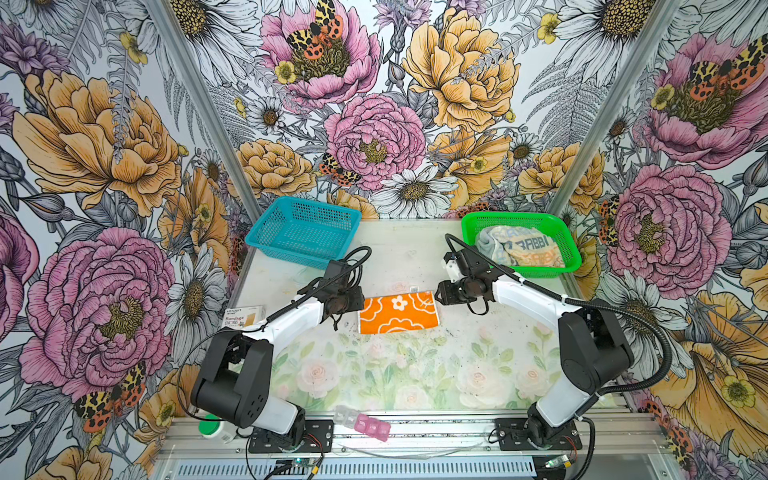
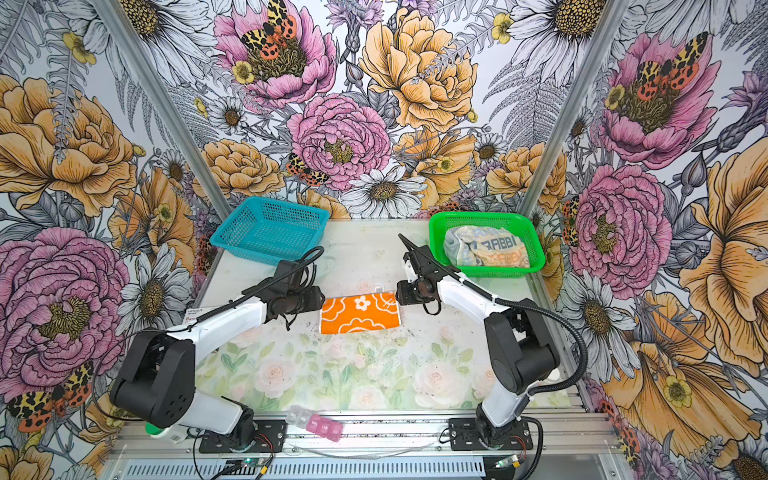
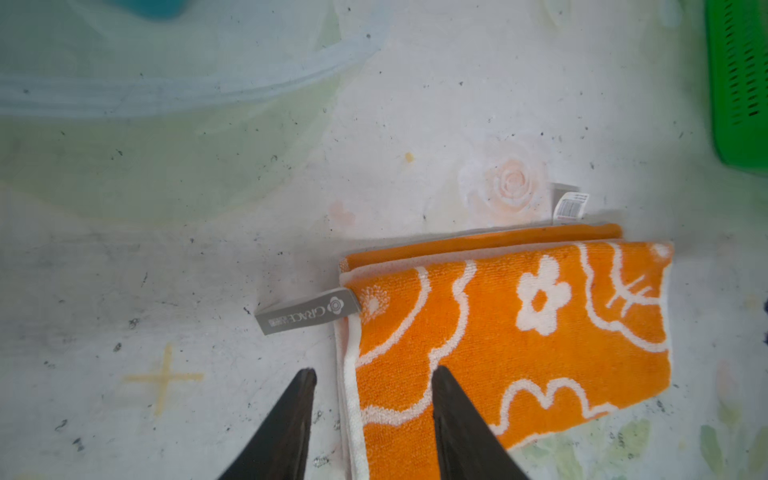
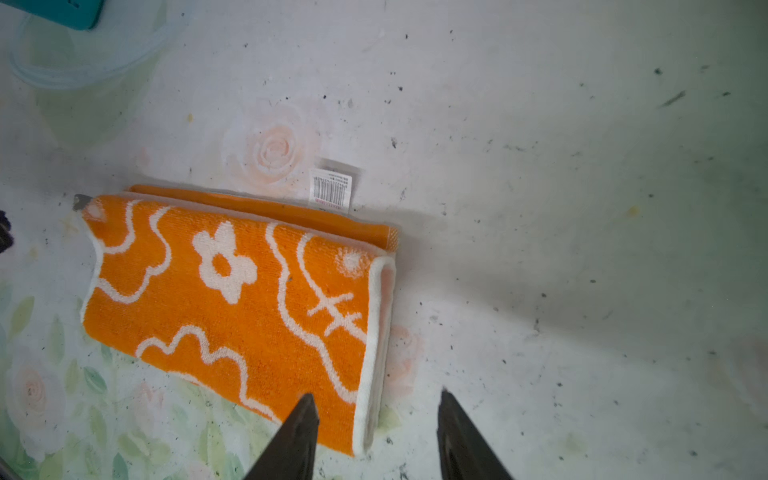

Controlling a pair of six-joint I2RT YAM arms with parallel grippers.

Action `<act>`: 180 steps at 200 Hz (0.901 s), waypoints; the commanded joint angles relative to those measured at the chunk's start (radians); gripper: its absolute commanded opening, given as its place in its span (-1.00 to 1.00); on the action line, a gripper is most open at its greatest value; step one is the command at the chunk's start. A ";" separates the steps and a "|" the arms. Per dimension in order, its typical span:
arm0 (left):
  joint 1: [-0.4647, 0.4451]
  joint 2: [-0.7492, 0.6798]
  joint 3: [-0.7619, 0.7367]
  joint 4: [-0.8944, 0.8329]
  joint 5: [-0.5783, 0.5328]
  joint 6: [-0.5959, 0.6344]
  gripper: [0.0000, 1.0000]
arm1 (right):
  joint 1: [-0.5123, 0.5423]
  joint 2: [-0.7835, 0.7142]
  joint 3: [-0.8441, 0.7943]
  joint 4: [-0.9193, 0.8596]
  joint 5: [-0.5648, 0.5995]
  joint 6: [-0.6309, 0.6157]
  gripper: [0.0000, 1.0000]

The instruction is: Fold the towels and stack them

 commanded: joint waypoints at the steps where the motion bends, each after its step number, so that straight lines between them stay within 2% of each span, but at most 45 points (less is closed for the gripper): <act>1: 0.000 0.029 0.014 0.048 -0.010 -0.004 -0.17 | 0.009 0.053 0.067 0.043 0.023 -0.018 -0.04; 22: 0.001 0.073 0.034 0.049 -0.008 -0.012 -0.27 | 0.013 0.107 0.104 0.050 0.018 -0.022 -0.04; 67: -0.002 0.142 0.070 0.051 -0.006 -0.014 -0.31 | 0.018 0.185 0.157 0.050 0.004 -0.028 -0.08; 117: -0.009 0.153 0.090 0.051 -0.015 -0.012 -0.68 | 0.021 0.215 0.174 0.050 -0.025 -0.026 -0.65; 140: -0.013 0.143 0.086 0.050 -0.015 -0.010 -0.94 | 0.022 0.207 0.168 0.050 -0.026 -0.028 -1.00; 144: -0.013 0.139 0.085 0.049 -0.015 -0.011 -1.00 | 0.022 0.203 0.166 0.050 -0.025 -0.028 -1.00; 180: -0.032 0.071 0.067 0.049 -0.027 -0.003 -1.00 | 0.022 0.168 0.145 0.050 -0.014 -0.028 -1.00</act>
